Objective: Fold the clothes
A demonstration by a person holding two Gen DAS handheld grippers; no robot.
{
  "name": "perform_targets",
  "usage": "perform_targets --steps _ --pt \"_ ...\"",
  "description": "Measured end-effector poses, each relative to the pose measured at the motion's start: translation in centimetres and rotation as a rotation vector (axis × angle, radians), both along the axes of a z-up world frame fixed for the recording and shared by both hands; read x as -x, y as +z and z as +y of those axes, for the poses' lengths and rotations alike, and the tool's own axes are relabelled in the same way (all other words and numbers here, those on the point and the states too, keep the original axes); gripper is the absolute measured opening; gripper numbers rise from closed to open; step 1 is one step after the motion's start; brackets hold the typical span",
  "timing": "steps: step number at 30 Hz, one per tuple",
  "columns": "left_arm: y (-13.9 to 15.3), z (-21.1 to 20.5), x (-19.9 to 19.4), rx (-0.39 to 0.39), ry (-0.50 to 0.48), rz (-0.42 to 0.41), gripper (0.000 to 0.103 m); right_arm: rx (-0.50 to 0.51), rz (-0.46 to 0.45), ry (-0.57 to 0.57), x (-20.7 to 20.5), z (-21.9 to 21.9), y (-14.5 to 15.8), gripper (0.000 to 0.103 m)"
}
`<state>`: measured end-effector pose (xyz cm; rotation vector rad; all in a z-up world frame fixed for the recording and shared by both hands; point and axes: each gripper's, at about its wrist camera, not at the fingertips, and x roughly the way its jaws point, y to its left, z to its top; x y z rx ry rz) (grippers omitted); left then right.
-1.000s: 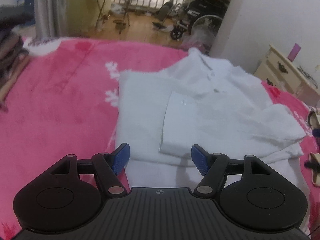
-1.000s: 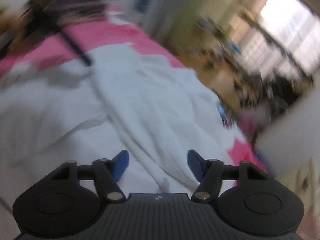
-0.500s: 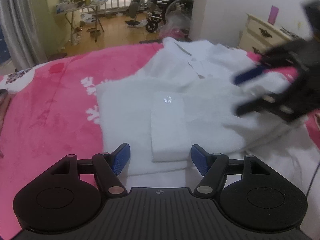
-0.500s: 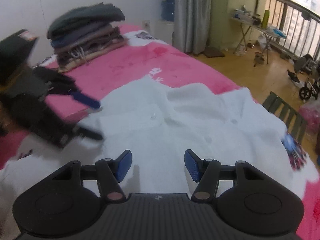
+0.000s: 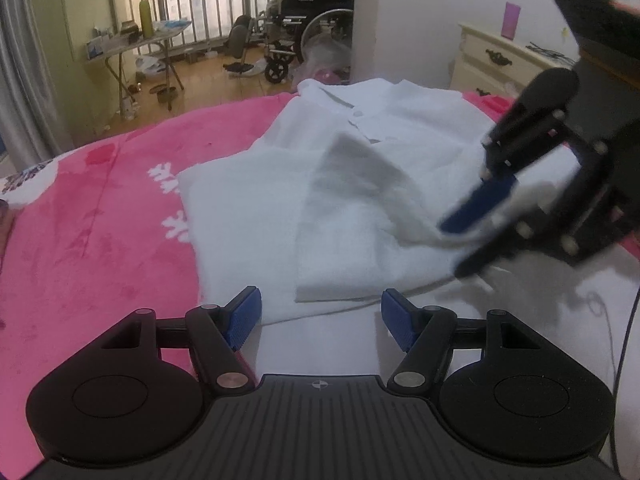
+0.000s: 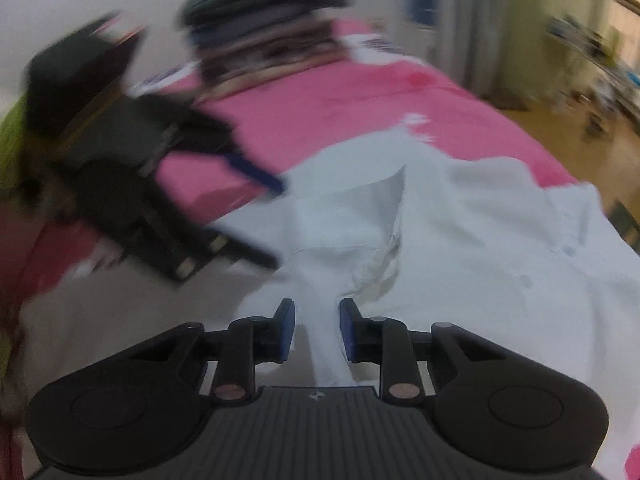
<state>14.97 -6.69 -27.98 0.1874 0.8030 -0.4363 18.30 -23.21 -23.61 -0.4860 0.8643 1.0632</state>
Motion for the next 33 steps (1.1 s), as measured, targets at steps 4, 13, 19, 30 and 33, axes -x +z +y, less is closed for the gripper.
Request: perform_targets --steps 4,13,19,30,33 --pt "0.8 1.0 0.2 0.034 0.032 0.000 0.067 0.045 -0.086 0.112 3.2 0.7 -0.4 0.027" --pt "1.4 5.0 0.5 0.346 0.039 0.291 0.073 0.164 -0.307 0.371 11.4 1.6 -1.7 0.026" --pt "-0.4 5.7 0.6 0.388 0.109 0.389 0.073 0.171 -0.321 0.372 14.4 0.2 -1.5 0.026" --pt "2.3 -0.3 0.2 -0.015 -0.153 -0.056 0.086 0.076 -0.284 -0.010 7.9 -3.0 2.6 0.043" --pt "1.4 -2.6 -0.4 -0.134 -0.285 -0.129 0.085 0.063 -0.248 -0.082 6.8 -4.5 3.6 0.043"
